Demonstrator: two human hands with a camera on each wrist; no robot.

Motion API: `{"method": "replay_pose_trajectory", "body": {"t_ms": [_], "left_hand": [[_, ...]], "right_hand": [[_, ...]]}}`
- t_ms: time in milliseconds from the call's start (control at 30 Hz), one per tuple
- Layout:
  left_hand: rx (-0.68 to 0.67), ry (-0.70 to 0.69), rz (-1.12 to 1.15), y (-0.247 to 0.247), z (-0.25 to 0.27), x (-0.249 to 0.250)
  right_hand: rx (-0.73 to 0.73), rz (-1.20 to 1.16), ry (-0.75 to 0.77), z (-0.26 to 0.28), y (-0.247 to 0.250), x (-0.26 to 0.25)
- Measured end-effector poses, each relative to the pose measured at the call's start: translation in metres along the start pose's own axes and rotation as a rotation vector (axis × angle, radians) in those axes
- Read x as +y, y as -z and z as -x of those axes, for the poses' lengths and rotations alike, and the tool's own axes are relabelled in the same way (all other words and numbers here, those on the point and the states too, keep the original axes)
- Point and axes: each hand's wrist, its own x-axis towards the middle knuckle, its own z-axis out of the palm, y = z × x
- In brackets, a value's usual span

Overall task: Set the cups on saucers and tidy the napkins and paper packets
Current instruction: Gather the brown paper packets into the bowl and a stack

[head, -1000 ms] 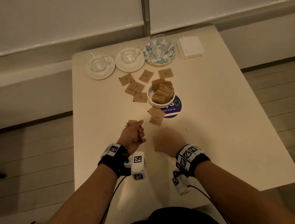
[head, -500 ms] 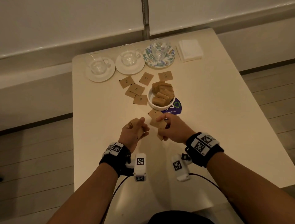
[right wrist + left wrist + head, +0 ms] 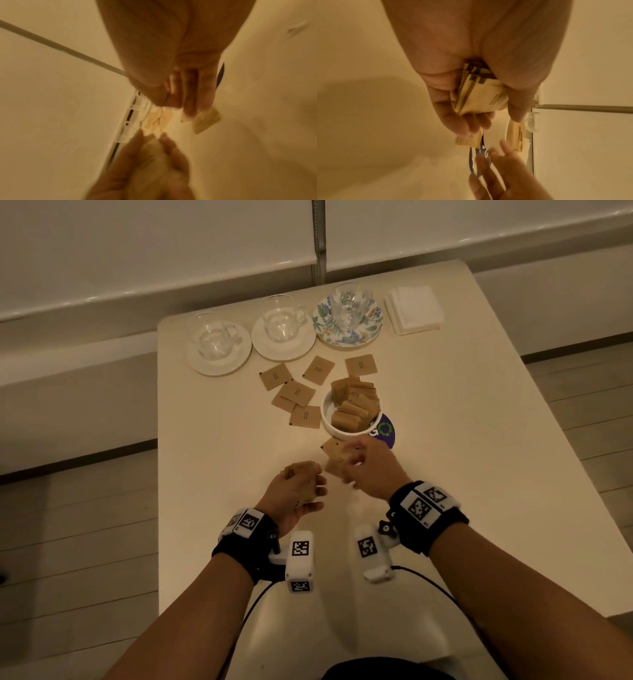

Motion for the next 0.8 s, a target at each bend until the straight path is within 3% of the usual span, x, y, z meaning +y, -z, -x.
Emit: {"method": "replay_pose_trajectory", "body": {"t_ms": [67,133,333,433,567,700,800], "left_hand": [[0.047,0.018,0.07,0.005,-0.003,0.002],[0.033,0.057,0.172,0.009,-0.004,0.006],[-0.064,0.071,0.33,0.018,-0.007,0.017],[-0.043,0.058,0.336,0.019,-0.009,0.021],[0.011,0.035,0.327,0.021,-0.013,0.022],[0.057,0.029,0.308,0.021,-0.017,0.022],[0.083,0.02,0.298,0.02,-0.02,0.022]], "right_hand": [[0.174,0.409,-0.077,-0.01,0.001,0.011],[0.189,0.617,-0.121,-0.018,-0.005,0.023],[0.333,0.625,-0.075,-0.034,-0.024,0.034],[0.363,0.536,-0.083,-0.036,-0.028,0.033],[0.323,0.512,-0.075,-0.037,-0.029,0.036],[0.194,0.591,-0.101,-0.039,-0.023,0.029],[0.203,0.639,-0.029,-0.035,-0.026,0.026]]}}
